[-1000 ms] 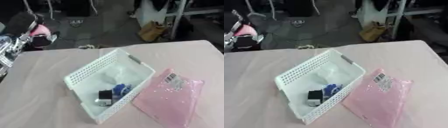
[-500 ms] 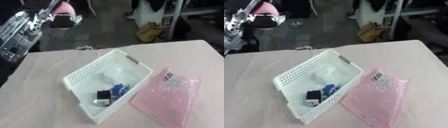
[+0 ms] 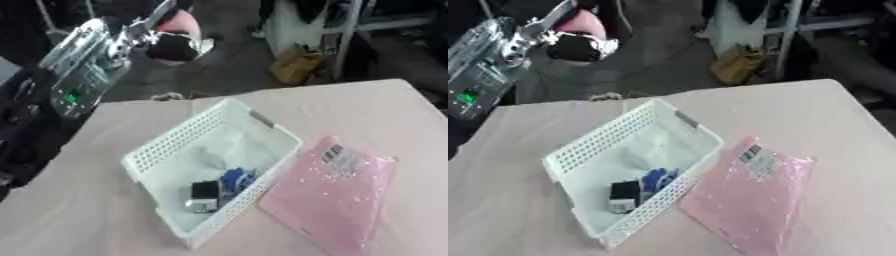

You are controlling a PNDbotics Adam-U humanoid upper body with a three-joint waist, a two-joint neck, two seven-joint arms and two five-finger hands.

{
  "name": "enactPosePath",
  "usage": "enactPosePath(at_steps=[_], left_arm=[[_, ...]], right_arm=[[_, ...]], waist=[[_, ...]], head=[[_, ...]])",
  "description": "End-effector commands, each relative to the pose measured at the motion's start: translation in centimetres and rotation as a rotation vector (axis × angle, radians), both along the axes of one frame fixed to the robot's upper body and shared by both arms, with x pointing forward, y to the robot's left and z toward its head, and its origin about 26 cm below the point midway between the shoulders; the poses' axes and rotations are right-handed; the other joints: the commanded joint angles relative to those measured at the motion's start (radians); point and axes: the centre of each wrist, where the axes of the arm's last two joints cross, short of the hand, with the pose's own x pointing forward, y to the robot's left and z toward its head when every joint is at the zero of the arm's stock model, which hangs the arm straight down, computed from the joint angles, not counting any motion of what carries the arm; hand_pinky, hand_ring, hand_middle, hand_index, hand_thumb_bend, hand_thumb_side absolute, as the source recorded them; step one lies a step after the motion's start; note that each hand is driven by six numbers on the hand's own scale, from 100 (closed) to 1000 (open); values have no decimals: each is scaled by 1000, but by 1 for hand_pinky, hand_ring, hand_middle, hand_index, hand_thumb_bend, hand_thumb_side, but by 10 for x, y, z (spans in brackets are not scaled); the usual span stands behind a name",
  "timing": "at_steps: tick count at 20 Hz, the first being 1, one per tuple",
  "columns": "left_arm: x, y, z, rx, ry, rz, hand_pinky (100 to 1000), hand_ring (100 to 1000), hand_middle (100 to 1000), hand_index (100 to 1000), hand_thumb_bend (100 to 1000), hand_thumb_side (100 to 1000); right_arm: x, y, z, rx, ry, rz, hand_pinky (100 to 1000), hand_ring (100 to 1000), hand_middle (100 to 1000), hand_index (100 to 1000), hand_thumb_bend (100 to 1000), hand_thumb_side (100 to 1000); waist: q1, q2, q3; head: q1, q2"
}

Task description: Pick up objects on the table and place them in the box.

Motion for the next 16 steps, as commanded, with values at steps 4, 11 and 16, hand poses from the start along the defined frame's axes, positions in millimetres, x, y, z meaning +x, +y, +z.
enactPosePath(at_steps=[4,11,16], left_arm=[[11,-19,-8,30,29,-36,100,100,100,121,484,523],[26,-26,-61,66,137,-38,100,100,100,121,470,547],[37,-12,-106,114,164,4,100,100,100,121,473,547]], right_arm=[[-3,3,11,-15,-45,21,767,808,755,738,100,1000],[-2,4,12,-10,-50,31,767,808,755,738,100,1000],[-2,5,12,-8,-53,34,767,808,755,738,100,1000]], waist=[[7,-21,-6],[5,-14,-15],[2,-9,-20]], head=[[-3,-6],[-5,-14],[-8,-20]])
